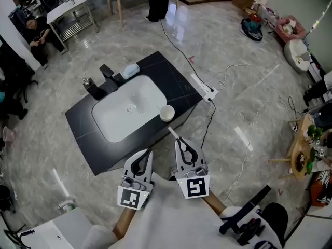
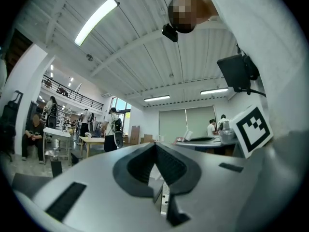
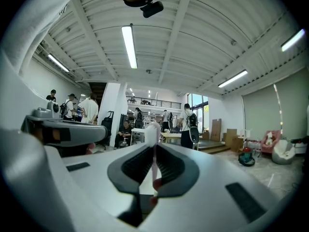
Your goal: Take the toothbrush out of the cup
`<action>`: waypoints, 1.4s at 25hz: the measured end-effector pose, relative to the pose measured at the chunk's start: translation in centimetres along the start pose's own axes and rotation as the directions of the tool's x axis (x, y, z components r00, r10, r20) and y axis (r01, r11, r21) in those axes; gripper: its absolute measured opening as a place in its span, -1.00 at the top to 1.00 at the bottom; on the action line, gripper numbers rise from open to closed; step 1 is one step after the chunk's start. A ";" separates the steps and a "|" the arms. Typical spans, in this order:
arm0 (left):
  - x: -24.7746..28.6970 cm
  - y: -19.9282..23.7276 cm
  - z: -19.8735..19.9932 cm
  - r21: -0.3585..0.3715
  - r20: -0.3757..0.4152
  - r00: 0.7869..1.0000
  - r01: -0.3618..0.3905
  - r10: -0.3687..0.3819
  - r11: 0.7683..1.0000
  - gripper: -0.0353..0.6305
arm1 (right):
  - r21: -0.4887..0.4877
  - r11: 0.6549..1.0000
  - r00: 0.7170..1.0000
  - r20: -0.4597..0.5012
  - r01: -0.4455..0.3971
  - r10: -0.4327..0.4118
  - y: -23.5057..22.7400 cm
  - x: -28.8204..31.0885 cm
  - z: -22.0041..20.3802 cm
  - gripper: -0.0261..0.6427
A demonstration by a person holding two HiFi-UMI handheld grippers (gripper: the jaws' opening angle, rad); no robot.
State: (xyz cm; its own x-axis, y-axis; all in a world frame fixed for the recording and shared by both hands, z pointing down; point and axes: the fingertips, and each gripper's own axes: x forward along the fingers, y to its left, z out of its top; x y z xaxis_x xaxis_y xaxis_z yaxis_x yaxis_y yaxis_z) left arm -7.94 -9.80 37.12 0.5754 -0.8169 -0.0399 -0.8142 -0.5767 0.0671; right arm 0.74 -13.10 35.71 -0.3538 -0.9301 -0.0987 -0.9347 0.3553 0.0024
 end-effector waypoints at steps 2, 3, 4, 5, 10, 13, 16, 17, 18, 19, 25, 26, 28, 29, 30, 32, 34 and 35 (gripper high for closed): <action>-0.1 -0.1 0.1 0.003 0.002 1.000 -0.001 0.001 1.000 0.91 | 0.013 1.000 1.000 -0.017 -0.006 0.007 0.4 -1.2 0.1 0.84; -0.2 -0.2 0.2 0.004 0.003 1.000 -0.002 0.002 1.000 0.91 | 0.017 1.000 1.000 -0.022 -0.011 0.012 0.6 -1.8 0.1 0.84; -0.3 -0.2 0.2 0.005 0.004 1.000 -0.003 0.003 1.000 0.91 | 0.020 1.000 0.999 -0.030 -0.017 0.017 0.9 -2.4 0.1 0.84; -0.4 -0.2 0.2 0.005 0.003 1.000 -0.003 0.003 1.000 0.91 | 0.024 0.999 0.999 -0.038 -0.022 0.023 1.1 -2.9 0.0 0.84; -0.8 -0.3 0.0 0.002 -0.003 1.000 -0.007 0.007 1.000 0.91 | 0.032 0.999 0.997 -0.069 -0.040 0.042 1.9 -4.8 -0.4 0.84; -1.1 -0.5 -0.3 0.000 -0.014 1.000 -0.008 0.008 1.000 0.91 | 0.036 0.999 0.996 -0.079 -0.037 0.040 1.9 -5.4 -0.7 0.84; -1.2 -0.5 -0.3 0.001 -0.016 1.000 -0.010 0.010 1.000 0.91 | 0.031 0.999 0.996 -0.079 -0.033 0.036 1.8 -5.4 -0.8 0.84; -1.2 -0.5 -0.3 0.001 -0.016 1.000 -0.010 0.010 1.000 0.91 | 0.029 0.999 0.996 -0.077 -0.030 0.032 1.7 -5.3 -0.8 0.84; -1.2 -0.5 -0.2 0.001 -0.016 1.000 -0.010 0.010 1.000 0.91 | 0.027 0.999 0.997 -0.075 -0.027 0.029 1.7 -5.3 -0.7 0.84; -1.2 -0.5 -0.2 0.001 -0.015 1.000 -0.011 0.011 1.000 0.91 | 0.025 0.999 0.997 -0.072 -0.025 0.027 1.7 -5.2 -0.6 0.84; -1.3 -0.6 0.0 0.003 -0.007 1.000 -0.014 0.014 1.000 0.91 | 0.019 0.999 0.998 -0.060 -0.028 0.029 1.8 -5.0 -0.3 0.84; -1.3 -0.6 0.0 0.002 -0.005 1.000 -0.015 0.015 1.000 0.91 | 0.021 0.999 0.998 -0.061 -0.030 0.031 1.9 -5.0 -0.3 0.84; -1.3 -0.6 0.0 0.000 -0.006 1.000 -0.018 0.018 1.000 0.91 | 0.022 0.999 0.998 -0.061 -0.034 0.035 2.0 -4.9 -0.3 0.84; -1.3 -0.6 0.0 0.000 -0.006 1.000 -0.019 0.019 1.000 0.91 | 0.020 0.999 0.998 -0.060 -0.036 0.037 2.1 -4.9 -0.3 0.84; -1.4 -0.6 0.0 0.000 -0.007 1.000 -0.020 0.020 1.000 0.91 | 0.018 0.999 0.997 -0.058 -0.039 0.040 2.1 -4.9 -0.4 0.84; -1.4 -0.5 -0.1 0.000 -0.007 1.000 -0.022 0.022 1.000 0.91 | 0.015 0.999 0.998 -0.055 -0.040 0.041 2.1 -4.8 -0.4 0.85; -1.4 -0.4 -0.1 0.000 -0.008 1.000 -0.023 0.023 1.000 0.91 | 0.016 0.999 0.998 -0.056 -0.038 0.039 2.1 -4.8 -0.5 0.85; -1.4 -0.4 -0.1 0.001 -0.009 1.000 -0.023 0.023 1.000 0.91 | 0.015 0.999 0.998 -0.057 -0.038 0.039 2.1 -4.7 -0.6 0.85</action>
State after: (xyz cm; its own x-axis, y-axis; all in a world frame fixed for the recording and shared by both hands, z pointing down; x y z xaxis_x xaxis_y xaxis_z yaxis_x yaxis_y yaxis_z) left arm -8.43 -8.46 37.26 0.5570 -0.8300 -0.0297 -0.8274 -0.5576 0.0672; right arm 0.44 -7.99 36.74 -0.3912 -0.9194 -0.0415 -0.9200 0.3919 -0.0089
